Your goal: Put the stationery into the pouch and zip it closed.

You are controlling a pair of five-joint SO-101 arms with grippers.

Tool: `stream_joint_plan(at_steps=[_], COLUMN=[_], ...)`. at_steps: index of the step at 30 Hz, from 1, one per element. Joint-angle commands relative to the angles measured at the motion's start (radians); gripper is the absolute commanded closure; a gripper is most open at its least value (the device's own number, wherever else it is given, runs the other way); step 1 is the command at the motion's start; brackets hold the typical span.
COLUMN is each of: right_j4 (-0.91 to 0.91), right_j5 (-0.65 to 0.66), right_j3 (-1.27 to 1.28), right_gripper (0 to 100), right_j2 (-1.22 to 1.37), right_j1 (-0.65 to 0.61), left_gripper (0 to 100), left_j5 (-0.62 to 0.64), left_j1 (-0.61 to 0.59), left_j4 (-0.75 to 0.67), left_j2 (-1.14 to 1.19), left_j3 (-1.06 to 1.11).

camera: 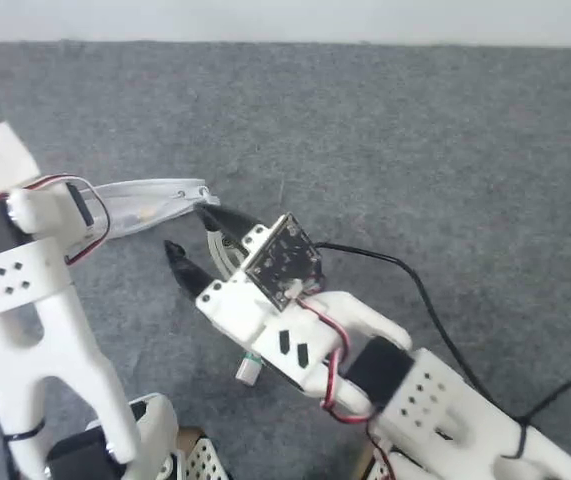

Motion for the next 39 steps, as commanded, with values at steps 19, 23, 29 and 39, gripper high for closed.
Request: stream_joint_plan(at_steps=[19, 23, 29, 39], right_j4=[0.479, 0.478, 0.479, 0.473], right_j5=[-0.126, -0.126, -0.126, -0.127], right_j3=[-0.006, -0.008, -0.069, -0.172], right_gripper=[83.6, 83.5, 83.3, 83.3], right_j2=[-0.125, -0.002, 0.211, 0.529], right_j1=[0.302, 0.328, 0.328, 0.329], left_gripper=[99, 99, 99, 99], left_j5=[0.011, 0.011, 0.011, 0.011], left_j1=[0.002, 0.002, 0.002, 0.002], left_j4=[-0.040, -0.040, -0.040, -0.044], left_j2=[-0.006, -0.006, -0.006, -0.006], left_j3=[0.004, 0.004, 0.004, 0.016])
